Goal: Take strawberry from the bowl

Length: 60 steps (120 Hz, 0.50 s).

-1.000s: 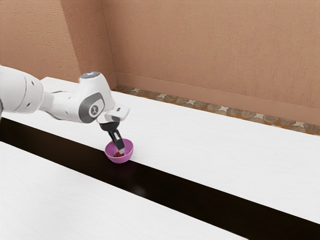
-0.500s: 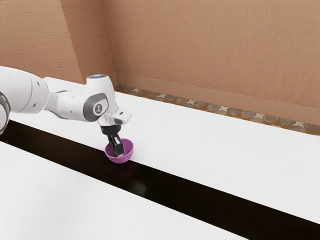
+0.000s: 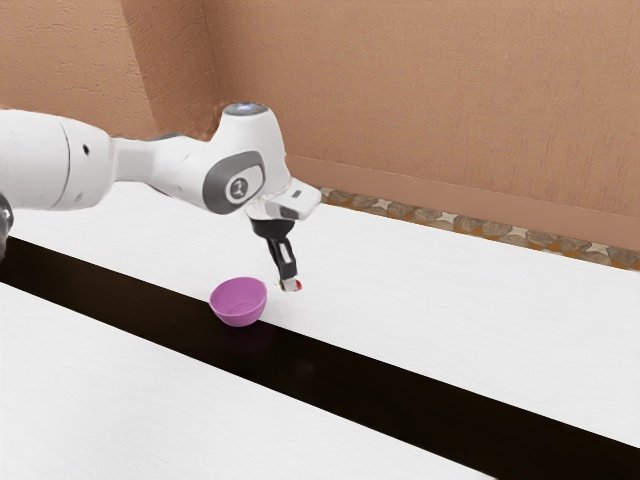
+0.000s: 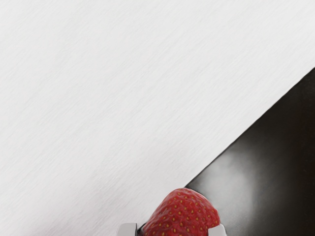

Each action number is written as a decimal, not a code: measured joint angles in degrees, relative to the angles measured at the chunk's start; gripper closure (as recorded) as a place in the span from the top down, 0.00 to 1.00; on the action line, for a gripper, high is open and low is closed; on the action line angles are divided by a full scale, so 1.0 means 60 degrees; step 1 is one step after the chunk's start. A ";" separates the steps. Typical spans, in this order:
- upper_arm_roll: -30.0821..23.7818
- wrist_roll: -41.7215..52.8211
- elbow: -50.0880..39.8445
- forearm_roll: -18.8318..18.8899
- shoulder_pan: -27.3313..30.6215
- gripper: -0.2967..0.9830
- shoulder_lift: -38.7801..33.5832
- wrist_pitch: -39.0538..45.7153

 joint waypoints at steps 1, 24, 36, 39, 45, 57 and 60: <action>0.0004 -0.0021 0.0036 0.0004 -0.0112 0.20 0.0073 0.0007; 0.0059 -0.0461 0.0665 0.0071 -0.0764 0.20 0.1404 0.0160; 0.0078 -0.0568 0.0743 -0.0017 -0.0711 0.36 0.1673 0.0169; 0.0107 -0.0573 0.0750 -0.0061 -0.0704 0.40 0.1711 0.0159; 0.0134 -0.0580 0.0756 -0.0128 -0.0697 0.48 0.1747 0.0141; 0.0138 -0.0593 0.0850 -0.0177 -0.0746 0.59 0.1671 0.0089; 0.0129 -0.0597 0.0921 -0.0173 -0.0775 0.61 0.1425 0.0016</action>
